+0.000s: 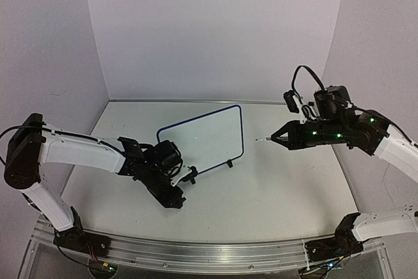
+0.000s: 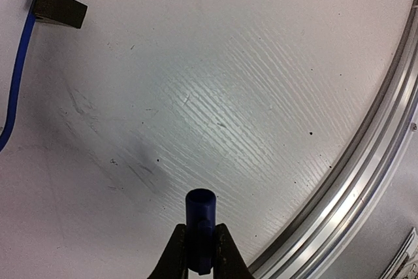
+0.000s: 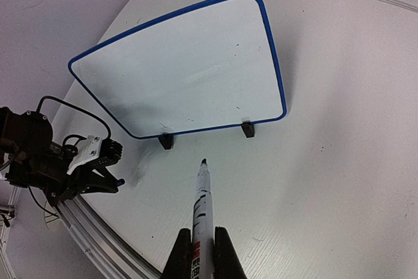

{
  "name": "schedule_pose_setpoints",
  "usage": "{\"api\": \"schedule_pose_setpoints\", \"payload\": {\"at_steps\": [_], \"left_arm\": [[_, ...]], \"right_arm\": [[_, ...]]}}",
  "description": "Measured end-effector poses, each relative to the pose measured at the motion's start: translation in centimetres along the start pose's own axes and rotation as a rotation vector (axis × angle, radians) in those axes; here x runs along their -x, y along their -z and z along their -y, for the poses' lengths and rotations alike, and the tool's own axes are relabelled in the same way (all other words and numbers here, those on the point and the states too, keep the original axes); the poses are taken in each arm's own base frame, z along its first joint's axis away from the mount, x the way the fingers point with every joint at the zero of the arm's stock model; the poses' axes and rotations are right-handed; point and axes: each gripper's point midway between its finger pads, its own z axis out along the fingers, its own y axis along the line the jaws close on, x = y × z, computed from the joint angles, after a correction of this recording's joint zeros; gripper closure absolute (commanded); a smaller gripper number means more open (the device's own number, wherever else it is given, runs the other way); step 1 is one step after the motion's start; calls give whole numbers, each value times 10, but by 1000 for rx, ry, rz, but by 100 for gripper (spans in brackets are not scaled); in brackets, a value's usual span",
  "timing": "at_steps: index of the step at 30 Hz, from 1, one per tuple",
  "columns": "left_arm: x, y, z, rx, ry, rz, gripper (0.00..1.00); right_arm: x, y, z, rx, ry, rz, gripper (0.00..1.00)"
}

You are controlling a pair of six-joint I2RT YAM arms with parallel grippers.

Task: Write a sentence on the whiteboard
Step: Place the pen cap at the center of the board.

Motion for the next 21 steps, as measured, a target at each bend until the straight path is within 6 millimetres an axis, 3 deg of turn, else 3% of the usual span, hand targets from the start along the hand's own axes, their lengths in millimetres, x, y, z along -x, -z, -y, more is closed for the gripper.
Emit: {"api": "schedule_pose_setpoints", "payload": {"at_steps": [6,14,21], "left_arm": [[-4,-7,-4,14,10,-21,71],[-1,-7,-6,32,25,-10,36],[-1,-2,-9,48,27,13,27]], "right_arm": [[-5,0,3,-6,-5,5,100],[-7,1,5,-9,-8,9,100],[-7,2,5,-7,-12,13,100]]}}
